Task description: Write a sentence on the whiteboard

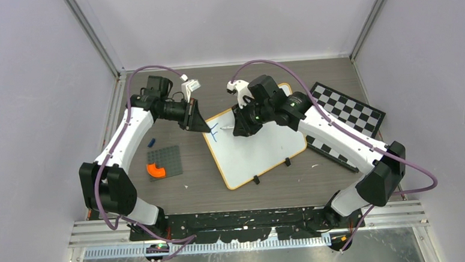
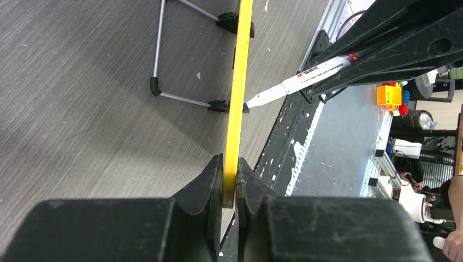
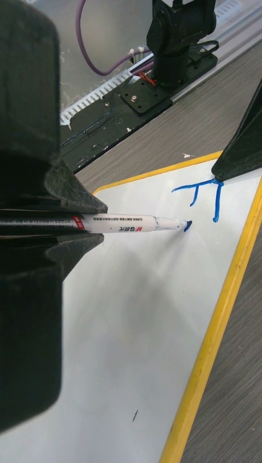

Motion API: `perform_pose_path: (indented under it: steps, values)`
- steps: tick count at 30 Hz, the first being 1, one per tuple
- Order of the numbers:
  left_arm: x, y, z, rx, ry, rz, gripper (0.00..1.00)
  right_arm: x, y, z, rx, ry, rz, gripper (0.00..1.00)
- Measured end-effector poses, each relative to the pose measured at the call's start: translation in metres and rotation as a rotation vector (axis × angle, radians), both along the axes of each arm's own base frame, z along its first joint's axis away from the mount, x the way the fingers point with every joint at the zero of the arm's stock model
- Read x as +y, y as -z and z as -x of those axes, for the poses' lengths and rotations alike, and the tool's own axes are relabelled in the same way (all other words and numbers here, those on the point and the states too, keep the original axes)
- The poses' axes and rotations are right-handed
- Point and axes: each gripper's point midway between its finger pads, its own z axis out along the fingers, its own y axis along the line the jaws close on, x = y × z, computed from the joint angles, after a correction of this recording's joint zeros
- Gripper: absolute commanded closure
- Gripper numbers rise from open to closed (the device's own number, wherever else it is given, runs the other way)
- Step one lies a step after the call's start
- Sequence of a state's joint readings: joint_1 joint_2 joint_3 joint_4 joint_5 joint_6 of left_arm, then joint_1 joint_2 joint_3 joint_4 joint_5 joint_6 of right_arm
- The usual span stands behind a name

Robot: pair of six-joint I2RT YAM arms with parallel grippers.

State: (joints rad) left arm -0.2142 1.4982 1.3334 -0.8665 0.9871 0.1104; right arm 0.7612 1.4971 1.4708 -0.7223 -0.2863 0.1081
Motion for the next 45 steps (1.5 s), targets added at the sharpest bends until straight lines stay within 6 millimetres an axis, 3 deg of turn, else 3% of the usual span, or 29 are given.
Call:
perform_pose_path:
  steps: [10, 21, 33, 45]
  values:
    - [0.000, 0.000, 0.001, -0.002, 0.004, 0.000, 1.00, 0.008, 0.003, 0.007, 0.000, -0.031, 0.007, 1.00]
    - [0.001, 0.002, -0.001, -0.016, 0.005, -0.012, 1.00, 0.001, 0.022, 0.016, 0.024, -0.054, 0.053, 1.00]
    - [0.001, 0.002, -0.001, -0.018, 0.006, -0.012, 1.00, -0.010, 0.019, 0.007, 0.017, -0.029, 0.064, 1.00]
    - [0.001, 0.002, 0.000, -0.018, 0.009, -0.010, 1.00, -0.012, 0.005, -0.003, -0.016, -0.001, 0.050, 1.00]
